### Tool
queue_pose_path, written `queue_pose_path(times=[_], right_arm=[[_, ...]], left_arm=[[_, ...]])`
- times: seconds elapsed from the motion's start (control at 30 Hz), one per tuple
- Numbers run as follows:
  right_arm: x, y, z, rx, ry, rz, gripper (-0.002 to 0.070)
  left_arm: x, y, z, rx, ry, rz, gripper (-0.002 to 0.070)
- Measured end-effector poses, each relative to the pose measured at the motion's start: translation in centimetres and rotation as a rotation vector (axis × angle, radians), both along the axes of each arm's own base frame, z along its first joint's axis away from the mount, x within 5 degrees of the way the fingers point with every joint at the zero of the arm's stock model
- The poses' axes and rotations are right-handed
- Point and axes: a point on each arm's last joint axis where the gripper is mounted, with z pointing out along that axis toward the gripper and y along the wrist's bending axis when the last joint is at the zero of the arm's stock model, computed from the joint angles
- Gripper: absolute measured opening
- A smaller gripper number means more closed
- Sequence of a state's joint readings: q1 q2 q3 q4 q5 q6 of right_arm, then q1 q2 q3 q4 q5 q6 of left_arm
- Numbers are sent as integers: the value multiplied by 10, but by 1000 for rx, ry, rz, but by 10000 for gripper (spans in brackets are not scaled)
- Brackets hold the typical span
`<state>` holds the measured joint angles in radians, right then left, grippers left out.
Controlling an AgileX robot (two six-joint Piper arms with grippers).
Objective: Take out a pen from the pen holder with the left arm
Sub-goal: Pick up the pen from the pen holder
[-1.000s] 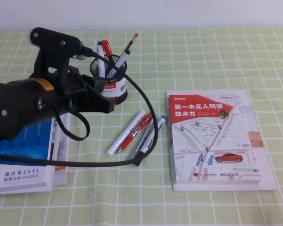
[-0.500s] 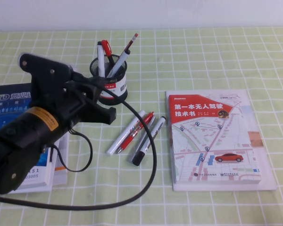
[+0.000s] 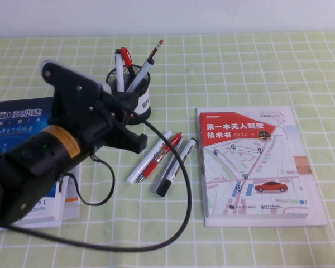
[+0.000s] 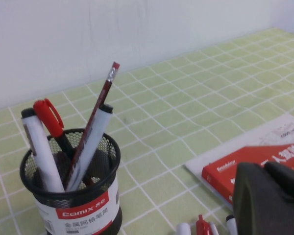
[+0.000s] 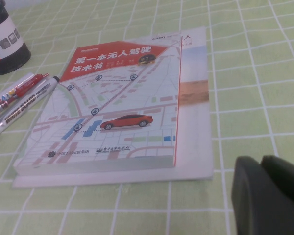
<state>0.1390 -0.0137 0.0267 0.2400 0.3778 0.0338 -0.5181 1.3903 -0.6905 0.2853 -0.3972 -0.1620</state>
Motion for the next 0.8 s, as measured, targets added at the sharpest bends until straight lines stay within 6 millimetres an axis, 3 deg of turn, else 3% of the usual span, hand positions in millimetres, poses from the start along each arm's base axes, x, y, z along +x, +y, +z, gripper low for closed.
queue_pose_path(times=[0.37, 0.6, 0.8], right_arm=[[0, 0, 0, 2, 0, 0, -14], [0, 0, 0, 2, 0, 0, -14], [0, 0, 0, 3, 0, 0, -14]], left_arm=[[50, -29, 22, 107, -37, -33, -3], [77, -43, 18, 171, -81, -53, 15], [111, -44, 3, 203, -78, -27, 312]])
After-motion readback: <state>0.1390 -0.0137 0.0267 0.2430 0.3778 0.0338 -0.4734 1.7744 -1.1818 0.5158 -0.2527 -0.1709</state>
